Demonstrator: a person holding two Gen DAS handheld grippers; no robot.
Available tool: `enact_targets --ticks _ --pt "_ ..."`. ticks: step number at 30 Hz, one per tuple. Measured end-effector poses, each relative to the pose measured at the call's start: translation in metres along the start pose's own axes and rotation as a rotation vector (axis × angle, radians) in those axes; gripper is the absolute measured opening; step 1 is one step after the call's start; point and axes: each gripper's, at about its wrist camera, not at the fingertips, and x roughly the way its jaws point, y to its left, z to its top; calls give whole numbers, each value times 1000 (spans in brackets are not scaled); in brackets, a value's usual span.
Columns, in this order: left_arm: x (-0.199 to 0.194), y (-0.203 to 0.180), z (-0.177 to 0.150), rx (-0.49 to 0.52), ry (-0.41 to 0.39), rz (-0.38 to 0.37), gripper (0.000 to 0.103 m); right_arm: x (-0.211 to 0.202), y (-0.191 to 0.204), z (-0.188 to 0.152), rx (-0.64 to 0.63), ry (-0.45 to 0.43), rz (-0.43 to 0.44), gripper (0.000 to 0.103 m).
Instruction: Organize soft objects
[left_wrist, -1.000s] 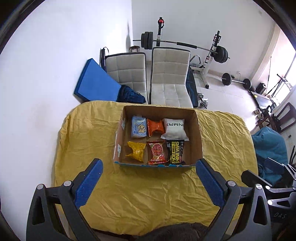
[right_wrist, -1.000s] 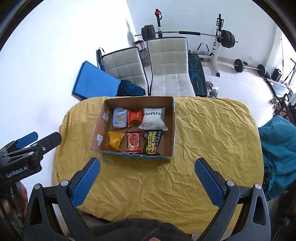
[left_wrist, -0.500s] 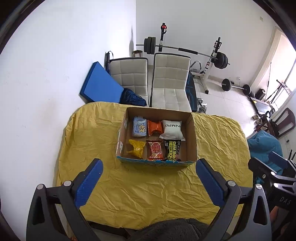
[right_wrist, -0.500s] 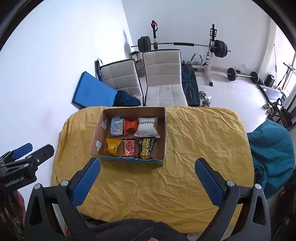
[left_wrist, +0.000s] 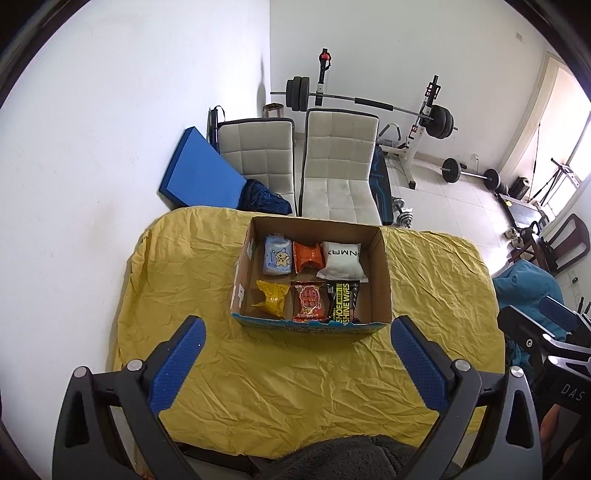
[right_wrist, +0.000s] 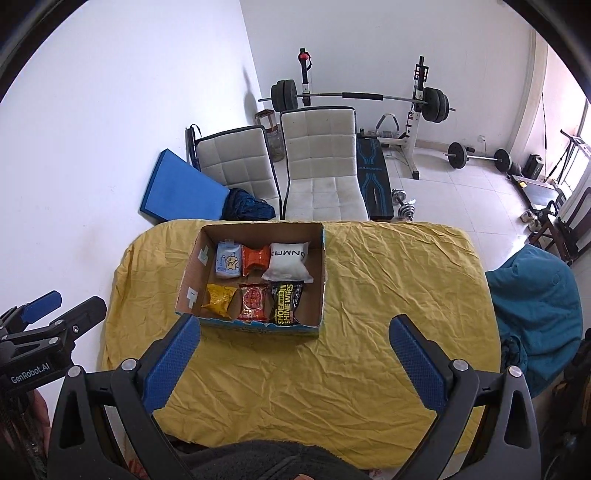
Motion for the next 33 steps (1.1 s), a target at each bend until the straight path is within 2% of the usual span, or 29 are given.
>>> enact_targets --ticks 3,13,33 --pt "0 -1 0 7 4 14 103 1 -1 -1 5 0 -15 103" --pt "1 -7 3 28 8 -5 103 -8 -9 -3 29 -25 -54 103" --pt "-2 -7 4 25 2 -18 103 -11 -8 -8 24 -31 -61 103"
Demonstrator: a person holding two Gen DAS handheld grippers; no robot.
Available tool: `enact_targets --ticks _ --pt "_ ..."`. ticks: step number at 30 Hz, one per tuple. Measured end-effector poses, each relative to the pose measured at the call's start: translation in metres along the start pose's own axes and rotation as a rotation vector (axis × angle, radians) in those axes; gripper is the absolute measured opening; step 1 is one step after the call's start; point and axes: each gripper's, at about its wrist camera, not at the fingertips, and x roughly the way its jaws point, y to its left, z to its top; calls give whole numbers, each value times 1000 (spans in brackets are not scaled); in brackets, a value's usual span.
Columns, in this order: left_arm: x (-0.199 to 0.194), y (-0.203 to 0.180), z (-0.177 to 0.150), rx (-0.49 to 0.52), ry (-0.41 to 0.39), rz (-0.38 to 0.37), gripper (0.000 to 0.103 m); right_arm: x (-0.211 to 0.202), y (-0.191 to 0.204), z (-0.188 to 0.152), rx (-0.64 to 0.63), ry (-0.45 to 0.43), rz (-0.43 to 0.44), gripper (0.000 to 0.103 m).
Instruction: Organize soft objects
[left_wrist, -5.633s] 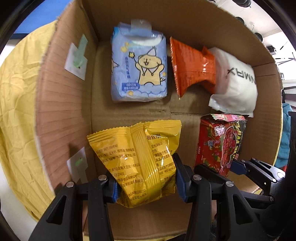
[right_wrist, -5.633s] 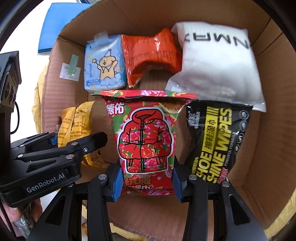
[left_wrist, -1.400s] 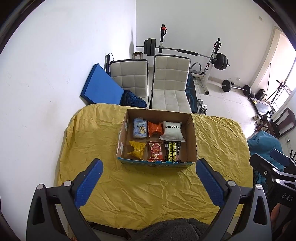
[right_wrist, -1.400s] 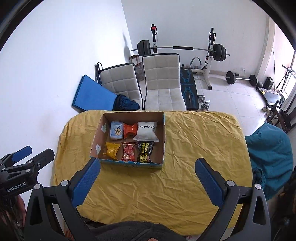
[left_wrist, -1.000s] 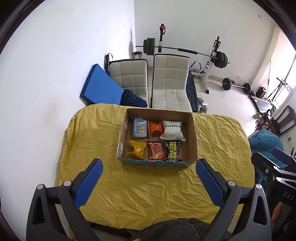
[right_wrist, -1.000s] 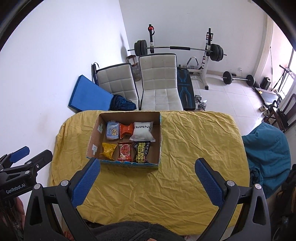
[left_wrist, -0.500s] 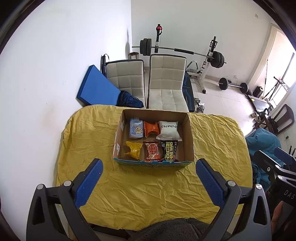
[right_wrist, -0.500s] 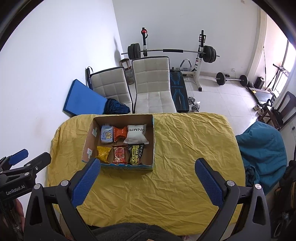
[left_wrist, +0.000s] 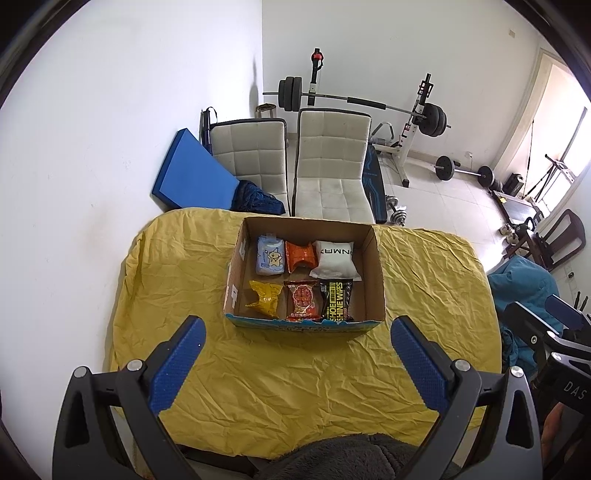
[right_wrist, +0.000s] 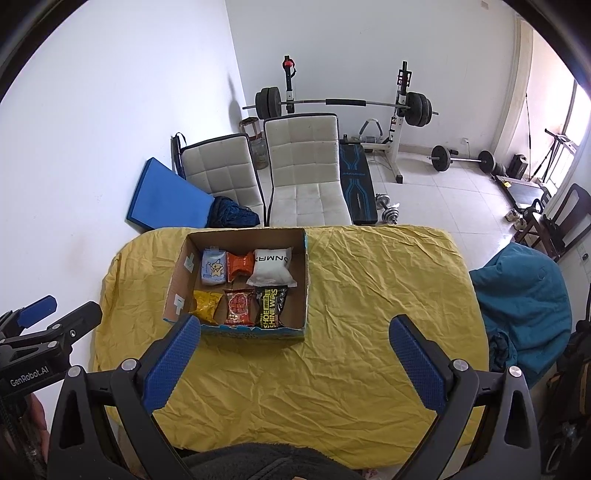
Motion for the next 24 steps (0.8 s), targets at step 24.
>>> enact_targets --ticks 24 --pt "-4 -7 -1 4 -14 -3 103 -6 -3 -1 15 -9 -6 103"
